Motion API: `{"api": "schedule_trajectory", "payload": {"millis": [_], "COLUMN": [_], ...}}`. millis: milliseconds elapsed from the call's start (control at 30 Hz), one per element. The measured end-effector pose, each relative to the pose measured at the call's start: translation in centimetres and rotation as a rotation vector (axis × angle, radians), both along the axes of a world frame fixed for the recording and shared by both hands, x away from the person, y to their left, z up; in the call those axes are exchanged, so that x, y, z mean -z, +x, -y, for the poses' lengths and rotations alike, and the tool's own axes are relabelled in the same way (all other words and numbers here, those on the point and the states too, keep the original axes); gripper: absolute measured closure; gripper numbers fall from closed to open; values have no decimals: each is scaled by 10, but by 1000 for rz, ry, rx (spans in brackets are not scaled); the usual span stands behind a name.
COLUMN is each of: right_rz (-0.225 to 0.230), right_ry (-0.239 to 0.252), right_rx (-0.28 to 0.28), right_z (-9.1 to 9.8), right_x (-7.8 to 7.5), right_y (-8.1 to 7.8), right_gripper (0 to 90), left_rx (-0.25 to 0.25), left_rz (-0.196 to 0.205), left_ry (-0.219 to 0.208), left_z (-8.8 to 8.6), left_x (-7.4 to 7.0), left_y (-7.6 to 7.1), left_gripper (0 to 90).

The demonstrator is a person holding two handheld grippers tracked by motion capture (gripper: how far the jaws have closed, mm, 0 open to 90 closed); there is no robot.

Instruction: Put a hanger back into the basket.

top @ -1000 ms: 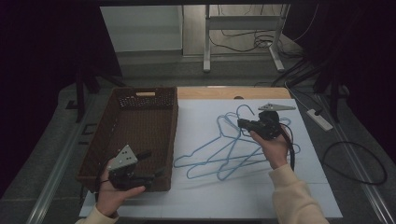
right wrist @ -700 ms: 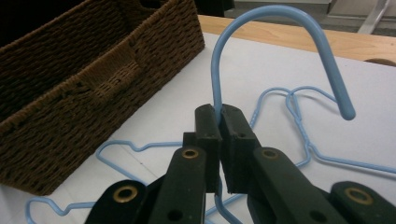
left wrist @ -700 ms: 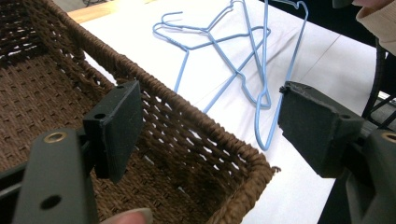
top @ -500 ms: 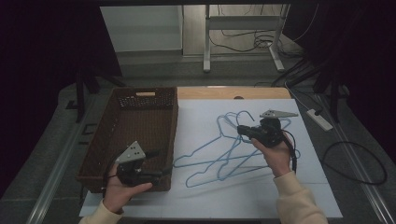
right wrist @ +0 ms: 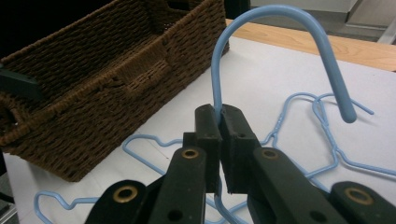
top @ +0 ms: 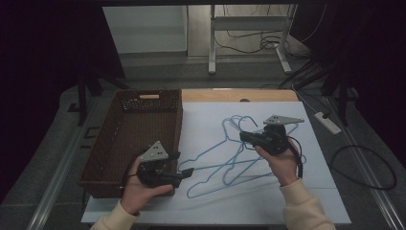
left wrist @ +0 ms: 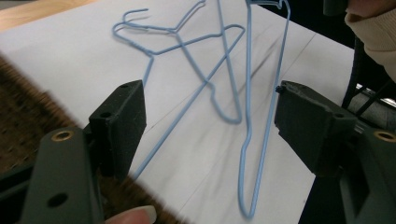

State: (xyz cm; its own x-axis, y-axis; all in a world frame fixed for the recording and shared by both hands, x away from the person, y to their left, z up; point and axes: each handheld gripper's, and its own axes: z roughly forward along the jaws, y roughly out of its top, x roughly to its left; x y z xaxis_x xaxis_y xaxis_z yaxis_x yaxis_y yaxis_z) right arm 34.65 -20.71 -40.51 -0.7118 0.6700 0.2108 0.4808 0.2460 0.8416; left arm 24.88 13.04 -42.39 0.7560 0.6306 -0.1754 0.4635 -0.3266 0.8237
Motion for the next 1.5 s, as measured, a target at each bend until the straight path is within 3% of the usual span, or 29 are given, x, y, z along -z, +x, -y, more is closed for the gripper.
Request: {"api": "schedule_trajectory", "payload": {"millis": [233, 500, 667, 900, 1000, 1133, 1233, 1500], "right_rz": [6, 4, 6, 6, -1, -6, -3, 21], "right_ry": [0, -3, -3, 3, 10, 15, 22, 68], "right_rx": [-27, -55, -68, -96, -109, -119, -126, -133], "right_z": [-7, -13, -17, -22, -23, -23, -22, -17], "right_x": [-2, -4, -5, -7, -7, -7, -7, -13], "right_y": [-7, -14, -16, -21, -21, -21, -22, -25], "right_gripper": [866, 866, 866, 866, 866, 865, 865, 861], "left_rx": [57, 95, 127, 170, 197, 201, 184, 176], "left_rz": [-14, -50, -79, -132, -148, -160, -155, -148], "left_ry": [15, 44, 62, 93, 95, 91, 93, 34], "left_z": [32, 55, 68, 79, 82, 82, 80, 75], "left_x": [-3, 2, 7, 18, 23, 24, 23, 16], "left_y": [8, 15, 18, 25, 27, 28, 27, 24], "left_gripper": [278, 282, 331, 504, 693, 840, 857, 864]}}
